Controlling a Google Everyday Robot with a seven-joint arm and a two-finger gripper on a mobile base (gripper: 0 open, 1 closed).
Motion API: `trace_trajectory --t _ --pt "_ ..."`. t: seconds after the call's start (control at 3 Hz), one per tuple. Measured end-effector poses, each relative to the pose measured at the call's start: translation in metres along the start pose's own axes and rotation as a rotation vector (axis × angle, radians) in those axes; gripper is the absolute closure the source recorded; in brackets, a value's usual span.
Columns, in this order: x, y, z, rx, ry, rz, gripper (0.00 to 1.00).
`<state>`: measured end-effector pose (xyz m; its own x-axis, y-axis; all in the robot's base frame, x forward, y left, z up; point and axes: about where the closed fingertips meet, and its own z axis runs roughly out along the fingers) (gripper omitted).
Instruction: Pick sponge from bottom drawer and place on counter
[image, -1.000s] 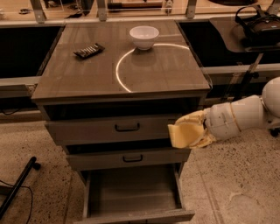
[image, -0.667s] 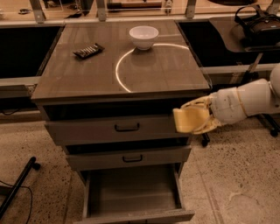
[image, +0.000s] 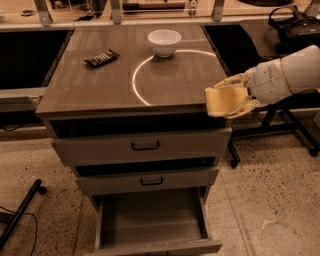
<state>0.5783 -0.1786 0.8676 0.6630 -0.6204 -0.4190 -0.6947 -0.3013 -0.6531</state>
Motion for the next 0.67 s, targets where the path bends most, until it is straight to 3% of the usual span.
trace_trajectory --t 0.33,0.67 --pt "-0.003 -0.018 0.009 0.021 -0.008 0.009 1.0" --pt "-0.009 -0.063 0.019 0.099 -0.017 0.038 1.0"
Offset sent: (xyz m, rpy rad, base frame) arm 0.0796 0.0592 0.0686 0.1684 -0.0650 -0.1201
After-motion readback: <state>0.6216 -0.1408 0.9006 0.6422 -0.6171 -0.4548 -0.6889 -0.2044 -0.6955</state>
